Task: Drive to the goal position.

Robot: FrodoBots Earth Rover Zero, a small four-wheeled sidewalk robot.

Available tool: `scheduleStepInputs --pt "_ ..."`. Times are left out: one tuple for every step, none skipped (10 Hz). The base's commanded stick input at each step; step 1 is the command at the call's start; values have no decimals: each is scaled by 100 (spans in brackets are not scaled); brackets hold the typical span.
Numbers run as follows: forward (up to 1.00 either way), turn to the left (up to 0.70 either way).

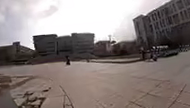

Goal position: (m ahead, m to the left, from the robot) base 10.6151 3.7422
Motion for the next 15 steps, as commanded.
scheduleStepInputs --pt "70 0" --pt "70 0" --pt "70 5" --pt "70 20" --pt "70 34" --pt "63 20" --pt "56 4" --pt "28 0" --pt "0 0" --pt "0 0" --pt "0 0" --pt "0 0" --pt "0 0" --pt "0 0" --pt "0 0"
